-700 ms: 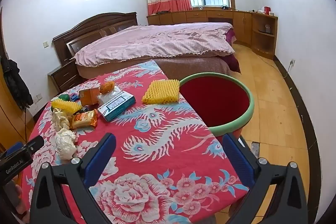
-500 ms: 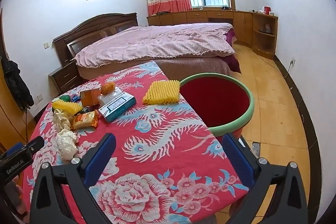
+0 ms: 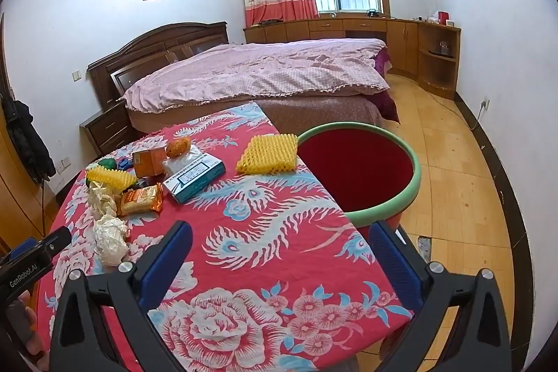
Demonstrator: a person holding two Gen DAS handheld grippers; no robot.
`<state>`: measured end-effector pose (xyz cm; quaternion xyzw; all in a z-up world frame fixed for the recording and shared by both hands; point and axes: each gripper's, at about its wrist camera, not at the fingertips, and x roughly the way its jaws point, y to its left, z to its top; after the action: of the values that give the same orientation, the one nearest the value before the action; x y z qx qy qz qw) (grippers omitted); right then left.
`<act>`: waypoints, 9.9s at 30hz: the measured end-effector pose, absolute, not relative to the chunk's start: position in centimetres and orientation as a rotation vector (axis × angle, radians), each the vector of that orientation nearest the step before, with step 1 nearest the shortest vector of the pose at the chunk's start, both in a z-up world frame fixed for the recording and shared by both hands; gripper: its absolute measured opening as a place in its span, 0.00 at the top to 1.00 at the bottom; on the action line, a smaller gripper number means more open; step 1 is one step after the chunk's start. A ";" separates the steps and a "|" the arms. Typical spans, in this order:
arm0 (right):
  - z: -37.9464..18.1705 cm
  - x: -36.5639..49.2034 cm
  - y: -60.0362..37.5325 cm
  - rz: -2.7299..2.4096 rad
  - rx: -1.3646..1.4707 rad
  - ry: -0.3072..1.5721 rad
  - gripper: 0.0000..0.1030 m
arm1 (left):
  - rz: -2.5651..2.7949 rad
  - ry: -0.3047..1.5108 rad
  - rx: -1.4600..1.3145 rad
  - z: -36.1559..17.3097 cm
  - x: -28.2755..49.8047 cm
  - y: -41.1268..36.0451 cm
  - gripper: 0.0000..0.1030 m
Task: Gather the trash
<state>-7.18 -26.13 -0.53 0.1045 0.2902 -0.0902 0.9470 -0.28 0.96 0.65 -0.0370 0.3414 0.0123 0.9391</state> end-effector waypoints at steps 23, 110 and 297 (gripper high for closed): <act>-0.6 -7.1 -26.4 -0.190 0.216 0.594 0.00 | 0.024 0.697 -0.078 0.6 -0.3 1.1 0.08; -2.5 0.8 -28.6 -0.160 0.210 0.730 0.02 | -0.161 0.812 -0.042 -1.3 6.6 -0.9 0.54; -4.7 12.7 -18.5 0.077 0.276 0.911 0.22 | -0.082 0.843 -0.325 -3.4 12.6 6.7 0.66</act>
<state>12.67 -18.51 -4.66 0.1326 0.4386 0.0369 0.8881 12.63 6.72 -3.39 -0.1571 0.4071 -0.0398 0.8989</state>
